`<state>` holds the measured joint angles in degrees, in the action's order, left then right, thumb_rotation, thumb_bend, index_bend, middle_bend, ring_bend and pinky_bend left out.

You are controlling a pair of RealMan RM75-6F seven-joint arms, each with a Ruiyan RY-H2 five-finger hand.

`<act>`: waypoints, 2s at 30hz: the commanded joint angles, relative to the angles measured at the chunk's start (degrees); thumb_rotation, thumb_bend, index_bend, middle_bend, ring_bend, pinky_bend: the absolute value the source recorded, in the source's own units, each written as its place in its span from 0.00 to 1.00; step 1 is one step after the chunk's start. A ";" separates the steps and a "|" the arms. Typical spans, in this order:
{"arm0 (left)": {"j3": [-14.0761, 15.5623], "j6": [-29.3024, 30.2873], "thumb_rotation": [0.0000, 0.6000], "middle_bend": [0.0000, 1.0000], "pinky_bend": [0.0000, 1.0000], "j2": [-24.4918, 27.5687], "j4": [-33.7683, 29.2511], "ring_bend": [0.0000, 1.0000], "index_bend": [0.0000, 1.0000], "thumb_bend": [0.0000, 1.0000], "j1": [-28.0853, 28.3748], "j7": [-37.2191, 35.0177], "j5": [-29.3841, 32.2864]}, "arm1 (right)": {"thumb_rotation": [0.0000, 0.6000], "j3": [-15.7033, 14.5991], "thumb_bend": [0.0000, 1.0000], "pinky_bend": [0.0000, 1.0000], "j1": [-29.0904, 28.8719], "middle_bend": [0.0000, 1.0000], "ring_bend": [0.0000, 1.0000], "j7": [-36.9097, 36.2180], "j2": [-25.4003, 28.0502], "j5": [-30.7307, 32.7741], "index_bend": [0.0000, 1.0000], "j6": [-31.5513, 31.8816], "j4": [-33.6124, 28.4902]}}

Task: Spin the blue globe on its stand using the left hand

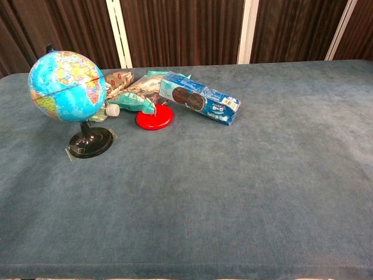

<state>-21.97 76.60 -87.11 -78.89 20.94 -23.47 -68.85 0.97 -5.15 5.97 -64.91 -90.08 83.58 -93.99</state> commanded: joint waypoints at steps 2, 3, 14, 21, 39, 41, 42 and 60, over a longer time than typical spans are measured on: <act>1.69 1.96 0.89 0.00 0.06 1.16 -5.23 0.00 0.00 0.32 -0.74 -1.38 -3.96 | 1.00 0.06 0.15 0.00 0.03 0.00 0.00 -0.15 0.05 0.06 0.00 0.10 0.02; 2.07 2.06 0.89 0.00 0.07 1.26 -5.95 0.00 0.00 0.32 -0.71 -1.26 -4.62 | 1.00 0.07 0.15 0.00 0.04 0.00 0.00 -0.22 0.08 0.06 0.00 0.14 0.03; 5.28 3.75 0.82 0.00 0.08 -3.70 -4.72 0.00 0.00 0.31 2.16 11.57 -8.89 | 1.00 -0.07 0.15 0.00 0.24 0.00 0.00 -1.05 0.47 -0.38 0.00 0.62 0.15; 4.30 2.85 0.83 0.00 0.08 -7.88 0.39 0.00 0.00 0.31 4.46 14.35 -7.41 | 1.00 -0.08 0.15 0.00 0.31 0.00 0.00 -1.39 0.61 -0.42 0.00 0.74 0.23; 4.25 1.03 0.89 0.00 0.08 -7.61 1.72 0.00 0.00 0.31 4.74 12.62 -5.55 | 1.00 -0.09 0.15 0.00 0.27 0.00 0.00 -1.12 0.52 -0.43 0.00 0.62 0.21; 4.23 0.82 0.89 0.00 0.08 -7.35 1.69 0.00 0.00 0.31 4.66 12.61 -5.24 | 1.00 -0.09 0.15 0.00 0.25 0.00 0.00 -1.04 0.49 -0.41 0.00 0.56 0.18; 4.23 0.75 0.89 0.00 0.08 -7.28 1.72 0.00 0.00 0.31 4.62 12.57 -5.09 | 1.00 -0.09 0.15 0.00 0.24 0.00 0.00 -0.99 0.46 -0.38 0.00 0.52 0.19; 3.74 0.28 0.92 0.00 0.08 -6.39 2.65 0.00 0.00 0.31 3.63 11.58 -2.83 | 1.00 -0.09 0.15 0.00 0.10 0.00 0.00 -0.36 0.21 -0.17 0.00 0.13 0.12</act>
<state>-18.20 76.92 -93.52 -76.26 24.59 -11.86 -71.70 0.88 -5.04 5.59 -64.70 -90.26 83.72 -93.87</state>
